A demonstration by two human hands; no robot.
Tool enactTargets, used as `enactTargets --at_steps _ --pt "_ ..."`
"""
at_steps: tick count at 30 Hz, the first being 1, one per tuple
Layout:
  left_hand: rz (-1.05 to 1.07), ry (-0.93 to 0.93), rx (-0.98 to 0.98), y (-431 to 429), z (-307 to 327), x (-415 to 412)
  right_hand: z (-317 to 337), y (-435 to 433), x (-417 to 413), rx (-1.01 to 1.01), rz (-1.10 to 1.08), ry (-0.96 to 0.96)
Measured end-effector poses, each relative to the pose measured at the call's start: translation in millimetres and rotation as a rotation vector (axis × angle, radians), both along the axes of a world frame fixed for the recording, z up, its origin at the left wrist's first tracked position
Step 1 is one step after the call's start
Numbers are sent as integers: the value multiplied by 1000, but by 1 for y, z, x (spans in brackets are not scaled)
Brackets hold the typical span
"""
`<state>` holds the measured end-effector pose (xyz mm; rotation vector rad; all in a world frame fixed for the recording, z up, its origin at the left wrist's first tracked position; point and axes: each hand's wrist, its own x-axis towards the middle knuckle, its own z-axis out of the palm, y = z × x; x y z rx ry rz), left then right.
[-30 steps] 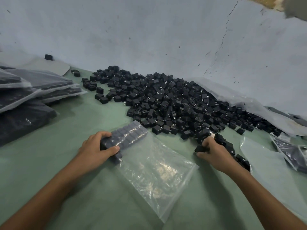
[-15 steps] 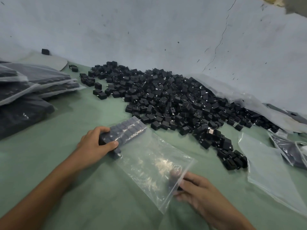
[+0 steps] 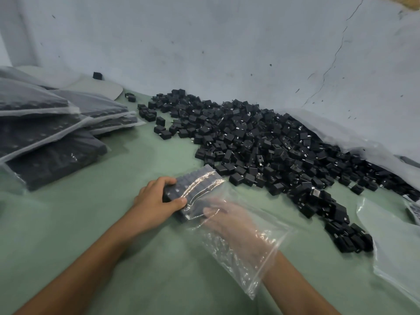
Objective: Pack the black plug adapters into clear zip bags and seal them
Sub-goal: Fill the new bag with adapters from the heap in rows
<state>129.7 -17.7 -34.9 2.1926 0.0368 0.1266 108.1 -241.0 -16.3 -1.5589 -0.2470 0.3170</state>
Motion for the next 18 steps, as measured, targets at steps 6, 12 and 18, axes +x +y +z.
enactTargets --at_steps 6,12,18 --pt "-3 4 33 0 2 -2 -14 9 2 -133 -5 -445" --pt "-9 2 63 -1 3 -4 -24 11 9 -504 -16 -397" --pt "-31 -15 113 -1 4 -7 -24 19 0 -603 -183 -507"
